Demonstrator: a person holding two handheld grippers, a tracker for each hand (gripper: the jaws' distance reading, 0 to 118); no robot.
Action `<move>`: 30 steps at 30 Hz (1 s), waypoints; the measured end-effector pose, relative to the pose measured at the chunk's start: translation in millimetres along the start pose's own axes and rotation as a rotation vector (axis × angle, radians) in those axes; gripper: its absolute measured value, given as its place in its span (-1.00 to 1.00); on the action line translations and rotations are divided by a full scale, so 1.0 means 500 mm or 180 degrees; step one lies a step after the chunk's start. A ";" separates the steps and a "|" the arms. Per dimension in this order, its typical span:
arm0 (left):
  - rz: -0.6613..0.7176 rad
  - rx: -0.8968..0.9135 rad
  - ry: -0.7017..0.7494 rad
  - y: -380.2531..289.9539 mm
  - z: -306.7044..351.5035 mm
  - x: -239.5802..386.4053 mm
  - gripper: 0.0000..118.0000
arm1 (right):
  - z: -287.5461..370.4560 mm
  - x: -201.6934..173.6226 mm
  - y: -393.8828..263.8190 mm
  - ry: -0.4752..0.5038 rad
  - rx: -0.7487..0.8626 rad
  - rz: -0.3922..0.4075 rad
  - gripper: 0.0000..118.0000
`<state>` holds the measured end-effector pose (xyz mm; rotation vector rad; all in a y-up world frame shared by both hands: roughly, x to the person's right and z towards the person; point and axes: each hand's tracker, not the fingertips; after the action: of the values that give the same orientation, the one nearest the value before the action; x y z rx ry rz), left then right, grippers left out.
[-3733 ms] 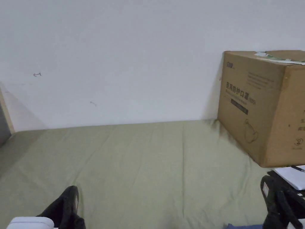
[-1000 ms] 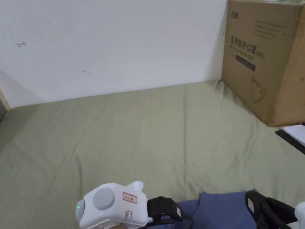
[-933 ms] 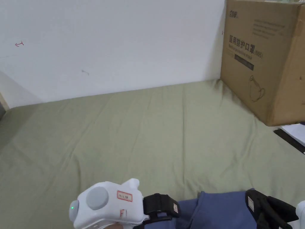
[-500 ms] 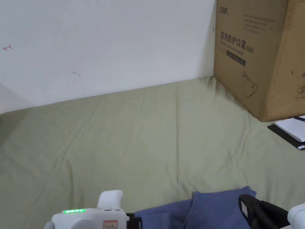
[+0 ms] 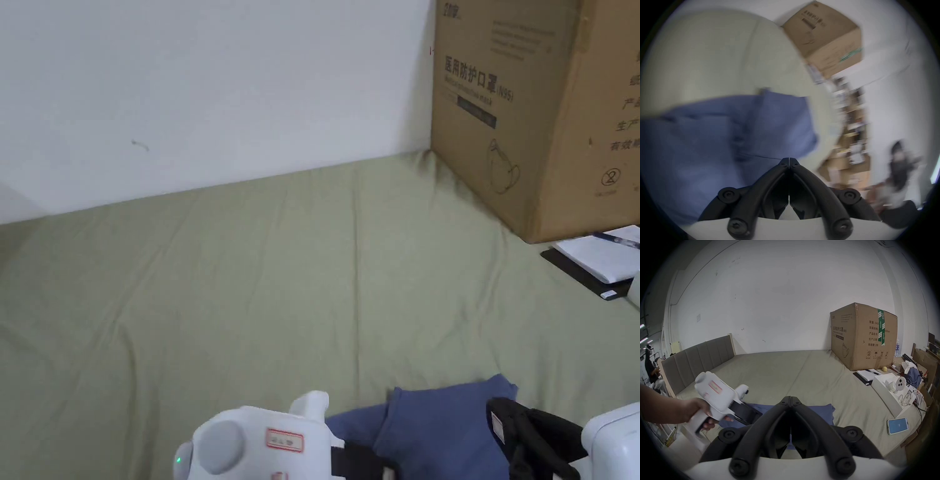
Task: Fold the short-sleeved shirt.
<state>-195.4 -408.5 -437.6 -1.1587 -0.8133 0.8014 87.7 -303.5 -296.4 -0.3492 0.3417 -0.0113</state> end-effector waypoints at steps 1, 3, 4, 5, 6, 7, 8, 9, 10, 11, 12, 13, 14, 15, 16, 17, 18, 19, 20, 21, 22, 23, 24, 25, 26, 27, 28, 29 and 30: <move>0.0084 0.0116 -0.0329 -0.009 0.025 0.016 -1.00 | 0.001 -0.003 0.004 0.0010 0.0013 0.0000 -0.99; -0.0180 0.0527 -0.0171 -0.031 0.076 0.036 -1.00 | 0.002 -0.009 0.009 0.0026 0.0039 0.0019 -0.99; -0.0301 0.0692 0.0027 -0.038 0.110 0.041 -1.00 | 0.001 -0.011 0.012 0.0042 0.0049 0.0032 -0.99; -0.0358 0.0837 0.0269 -0.043 0.152 0.045 -1.00 | 0.000 -0.014 0.014 0.0054 0.0055 0.0043 -0.99; -0.0347 0.0913 0.0367 -0.046 0.180 0.033 -1.00 | -0.001 -0.016 0.015 0.0060 0.0058 0.0048 -0.99; -0.0263 0.0985 0.0422 -0.049 0.218 0.010 -1.00 | -0.002 -0.019 0.017 0.0070 0.0059 0.0054 -0.99; -0.0163 0.1016 0.0437 -0.050 0.254 -0.019 -0.98 | -0.005 -0.023 0.018 0.0085 0.0054 0.0057 -0.99; -0.0018 0.1029 0.0430 -0.045 0.290 -0.048 -0.94 | -0.009 -0.027 0.019 0.0102 0.0040 0.0059 -0.99; 0.0122 0.1057 0.0452 -0.047 0.317 -0.072 -0.82 | -0.012 -0.030 0.019 0.0116 0.0025 0.0062 -0.99; 0.0270 0.1069 0.0413 -0.049 0.343 -0.104 -0.46 | -0.016 -0.035 0.019 0.0133 0.0005 0.0069 -0.99; 0.0361 0.1063 0.0380 -0.052 0.360 -0.128 0.09 | -0.020 -0.040 0.019 0.0148 -0.0011 0.0077 -0.99; 0.0414 0.1048 0.0402 -0.049 0.373 -0.157 0.83 | -0.024 -0.045 0.018 0.0170 -0.0032 0.0090 -0.99; 0.0436 0.1044 0.0383 -0.051 0.383 -0.180 0.99 | -0.028 -0.051 0.018 0.0188 -0.0050 0.0107 -0.99; 0.0512 0.1109 0.0237 -0.055 0.387 -0.208 0.98 | -0.031 -0.057 0.018 0.0202 -0.0070 0.0131 -0.99; 0.0548 0.1150 0.0131 -0.058 0.386 -0.236 1.00 | -0.035 -0.064 0.018 0.0219 -0.0088 0.0162 -0.99; 0.0507 0.1287 0.0087 -0.063 0.391 -0.263 1.00 | -0.040 -0.071 0.018 0.0243 -0.0116 0.0200 -0.99; 0.0500 0.1389 0.0130 -0.065 0.387 -0.279 1.00 | -0.044 -0.076 0.017 0.0254 -0.0134 0.0221 -0.99; 0.0547 0.1450 0.0234 -0.063 0.375 -0.299 1.00 | -0.049 -0.082 0.017 0.0271 -0.0160 0.0246 -0.99; 0.0644 0.1349 0.0193 -0.053 0.361 -0.328 1.00 | -0.055 -0.088 0.017 0.0287 -0.0188 0.0264 -0.99; 0.0832 0.1126 -0.0025 -0.047 0.360 -0.348 1.00 | -0.060 -0.092 0.016 0.0297 -0.0212 0.0271 -0.99; 0.1046 0.0841 -0.0320 -0.045 0.334 -0.372 1.00 | -0.065 -0.097 0.016 0.0311 -0.0235 0.0276 -0.99; 0.1178 0.0701 -0.0550 -0.046 0.302 -0.391 1.00 | -0.070 -0.101 0.015 0.0330 -0.0261 0.0279 -0.99; 0.1155 0.0704 -0.0688 -0.048 0.285 -0.392 1.00 | -0.074 -0.105 0.014 0.0345 -0.0280 0.0285 -0.99; 0.0938 0.0905 -0.0846 -0.037 0.283 -0.386 1.00 | -0.079 -0.109 0.013 0.0369 -0.0312 0.0306 -0.99; 0.0871 0.0982 -0.1006 -0.029 0.266 -0.385 1.00 | -0.084 -0.113 0.011 0.0383 -0.0334 0.0332 -0.99; 0.0968 0.0980 -0.1150 -0.023 0.240 -0.386 1.00 | -0.089 -0.118 0.008 0.0391 -0.0360 0.0365 -0.99; 0.1096 0.0953 -0.1244 -0.021 0.213 -0.390 1.00 | -0.094 -0.123 0.006 0.0396 -0.0386 0.0395 -0.99; 0.1163 0.0931 -0.1336 -0.020 0.204 -0.382 1.00 | -0.099 -0.127 0.005 0.0408 -0.0415 0.0419 -0.99; 0.1116 0.0887 -0.1367 -0.017 0.190 -0.377 1.00 | -0.102 -0.130 0.004 0.0419 -0.0439 0.0432 -0.99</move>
<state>-367.6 -531.1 -434.7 -0.8990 -0.8221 1.4419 9.5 -314.2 -321.1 -0.4626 0.4975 0.1232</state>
